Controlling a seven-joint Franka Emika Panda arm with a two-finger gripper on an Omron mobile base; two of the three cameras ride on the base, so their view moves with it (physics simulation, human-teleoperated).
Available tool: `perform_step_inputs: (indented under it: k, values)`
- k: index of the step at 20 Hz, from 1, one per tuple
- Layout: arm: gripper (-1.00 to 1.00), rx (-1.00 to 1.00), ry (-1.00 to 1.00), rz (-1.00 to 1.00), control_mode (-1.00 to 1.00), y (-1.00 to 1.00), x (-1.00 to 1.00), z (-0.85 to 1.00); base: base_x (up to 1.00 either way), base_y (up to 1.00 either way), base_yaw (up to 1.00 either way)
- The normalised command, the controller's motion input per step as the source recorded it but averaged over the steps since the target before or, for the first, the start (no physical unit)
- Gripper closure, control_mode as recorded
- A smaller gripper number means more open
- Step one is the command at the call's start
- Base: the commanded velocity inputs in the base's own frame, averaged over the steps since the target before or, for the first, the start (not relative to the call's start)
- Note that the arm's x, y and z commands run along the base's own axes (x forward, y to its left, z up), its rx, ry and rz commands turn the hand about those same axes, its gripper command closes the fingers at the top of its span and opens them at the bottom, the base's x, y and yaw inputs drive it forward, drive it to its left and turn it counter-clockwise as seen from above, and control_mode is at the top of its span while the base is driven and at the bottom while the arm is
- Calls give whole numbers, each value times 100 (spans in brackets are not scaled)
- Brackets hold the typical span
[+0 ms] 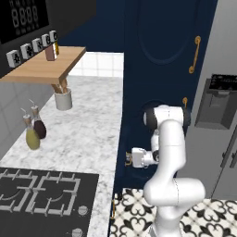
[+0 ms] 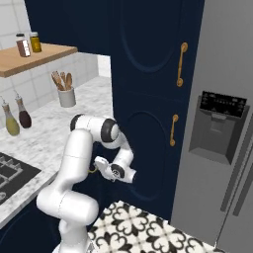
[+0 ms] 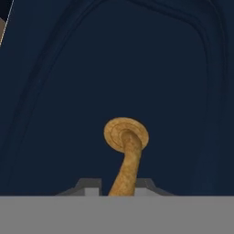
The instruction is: Take a straw from the drawer in front and place it inside the glass cup on the dining counter.
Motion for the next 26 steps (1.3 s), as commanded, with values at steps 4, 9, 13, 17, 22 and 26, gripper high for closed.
perform_step_inputs:
  k: [4,9,13,17,22,26]
  values:
    - [100,0,0,-2,-100,-100,-7,5,0,0,0]
    - [100,0,0,0,-100,-100,0,4,0,0,0]
    - [100,0,0,0,-100,-100,0,3,0,0,0]
    - [-100,0,0,0,-100,-99,0,0,0,0,0]
    - [-100,-1,1,-2,-100,-57,0,0,0,0,0]
    - [-100,-14,6,-10,-100,-34,0,-2,0,0,0]
